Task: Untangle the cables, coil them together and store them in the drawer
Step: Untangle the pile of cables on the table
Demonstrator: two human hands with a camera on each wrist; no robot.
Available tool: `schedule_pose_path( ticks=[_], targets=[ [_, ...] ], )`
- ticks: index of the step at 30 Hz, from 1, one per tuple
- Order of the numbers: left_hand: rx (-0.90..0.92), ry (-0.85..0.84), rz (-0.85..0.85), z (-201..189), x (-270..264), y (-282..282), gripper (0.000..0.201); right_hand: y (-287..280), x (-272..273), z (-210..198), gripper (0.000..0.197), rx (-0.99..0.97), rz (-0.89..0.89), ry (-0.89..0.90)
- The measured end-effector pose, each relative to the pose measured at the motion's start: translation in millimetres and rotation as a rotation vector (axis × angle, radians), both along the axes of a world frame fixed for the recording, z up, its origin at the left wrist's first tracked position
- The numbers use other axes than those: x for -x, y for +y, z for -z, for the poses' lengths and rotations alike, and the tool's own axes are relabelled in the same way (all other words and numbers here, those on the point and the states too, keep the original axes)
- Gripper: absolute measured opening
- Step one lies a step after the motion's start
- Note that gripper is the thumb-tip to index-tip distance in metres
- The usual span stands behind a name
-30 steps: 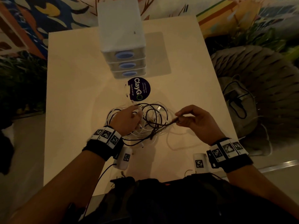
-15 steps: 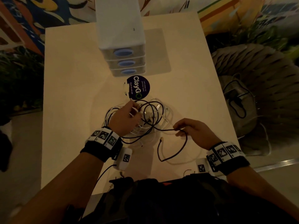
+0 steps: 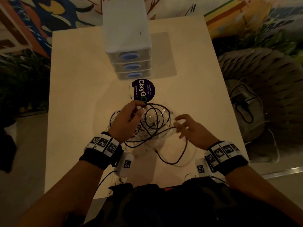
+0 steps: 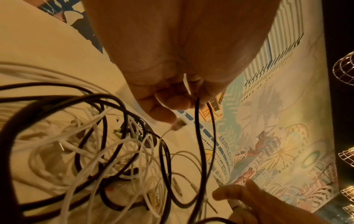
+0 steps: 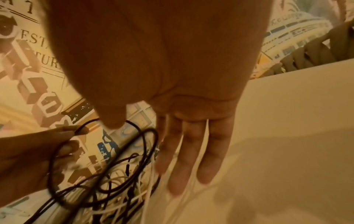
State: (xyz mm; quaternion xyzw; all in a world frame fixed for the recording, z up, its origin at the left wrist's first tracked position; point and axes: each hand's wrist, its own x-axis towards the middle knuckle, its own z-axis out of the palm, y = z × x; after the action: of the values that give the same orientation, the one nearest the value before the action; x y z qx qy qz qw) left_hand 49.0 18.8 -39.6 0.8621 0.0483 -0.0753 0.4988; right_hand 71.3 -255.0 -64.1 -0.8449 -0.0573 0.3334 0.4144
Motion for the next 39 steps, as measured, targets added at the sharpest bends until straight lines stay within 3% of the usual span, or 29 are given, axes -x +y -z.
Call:
schedule_pose_path(
  ticks=[3,6,10,15,18,23,25,27,29,31,33,37,39],
  targets=[
    [-0.027,-0.04,-0.013,3.6,2.1,6.4,0.026,0.1,-10.0,-2.5,0.044,0.013,0.057,-0.272],
    [-0.017,-0.064,-0.025,2.8,1.8,7.7,0.031,14.9,-21.1,-10.3,0.045,-0.073,-0.091,-0.439],
    [0.031,-0.065,-0.049,-5.3,-2.1,1.4,0.024,41.1,-36.1,-32.2,0.027,-0.121,-0.179,-0.416],
    [0.126,-0.047,-0.075,-16.4,-3.7,-5.2,0.014,52.8,-42.3,-49.6,0.025,-0.212,-0.186,-0.416],
    [0.155,-0.023,-0.031,-18.8,-2.3,-11.5,0.012,61.4,-43.4,-51.2,0.017,-0.28,-0.079,-0.399],
    [-0.162,0.063,0.296,-2.7,7.6,-16.3,0.028,55.8,-53.4,-51.3,0.023,-0.41,0.2,-0.388],
    [-0.132,0.07,0.241,-0.7,7.0,-15.1,0.022,44.7,-56.8,-39.8,0.02,-0.321,0.182,-0.405],
    [0.011,0.061,0.088,-8.9,4.7,-13.5,0.02,29.1,-57.2,-23.9,0.012,-0.134,0.173,-0.43],
    [0.081,0.025,-0.027,-22.4,0.0,-11.9,0.019,15.3,-50.4,-15.5,0.033,0.0,0.228,-0.509],
    [0.154,0.011,-0.086,-35.8,-4.6,-11.0,0.017,10.9,-35.4,-22.2,0.031,-0.006,0.248,-0.694],
    [0.201,0.013,-0.095,-45.3,-8.3,-11.5,0.018,19.3,-16.5,-37.7,0.026,-0.052,0.124,-0.762],
    [0.209,0.019,-0.035,-56.7,-10.4,-20.5,0.019,55.0,-2.9,-43.8,0.046,-0.02,-0.233,-0.53],
    [0.233,0.032,-0.013,-59.1,-10.3,-25.2,0.02,66.4,-9.8,-36.8,0.029,0.057,-0.397,-0.539]
  ],
)
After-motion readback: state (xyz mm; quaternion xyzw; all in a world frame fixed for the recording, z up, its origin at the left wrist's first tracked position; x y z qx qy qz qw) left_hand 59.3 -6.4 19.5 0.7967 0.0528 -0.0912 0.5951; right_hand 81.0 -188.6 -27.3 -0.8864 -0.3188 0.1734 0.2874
